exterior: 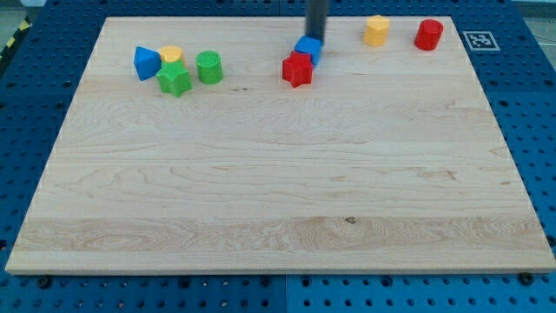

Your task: Place the blue cube parallel to the yellow hexagon

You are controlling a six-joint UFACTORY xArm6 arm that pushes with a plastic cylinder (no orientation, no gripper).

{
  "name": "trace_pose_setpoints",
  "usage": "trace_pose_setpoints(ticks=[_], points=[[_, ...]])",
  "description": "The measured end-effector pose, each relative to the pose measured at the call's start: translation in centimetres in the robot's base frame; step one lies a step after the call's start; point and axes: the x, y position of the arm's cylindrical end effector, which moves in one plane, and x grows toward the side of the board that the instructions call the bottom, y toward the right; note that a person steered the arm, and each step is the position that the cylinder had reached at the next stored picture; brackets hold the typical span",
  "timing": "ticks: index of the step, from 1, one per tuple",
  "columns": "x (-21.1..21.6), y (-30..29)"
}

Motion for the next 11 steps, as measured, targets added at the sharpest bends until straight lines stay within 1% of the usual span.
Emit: trace_pose_setpoints(ticks=[1, 2, 3, 4, 5, 6, 7, 8, 9, 10, 11], points=[[0.0, -0.5], [-3.8, -5.4], [-3.6, -7.3], [-0.9, -5.3], [2.8, -2.0], [5.3, -0.3], [5.5, -2.2], [7.8, -1.4], [10.4, 3.4], [11.1, 7.6], [11.0, 5.2]])
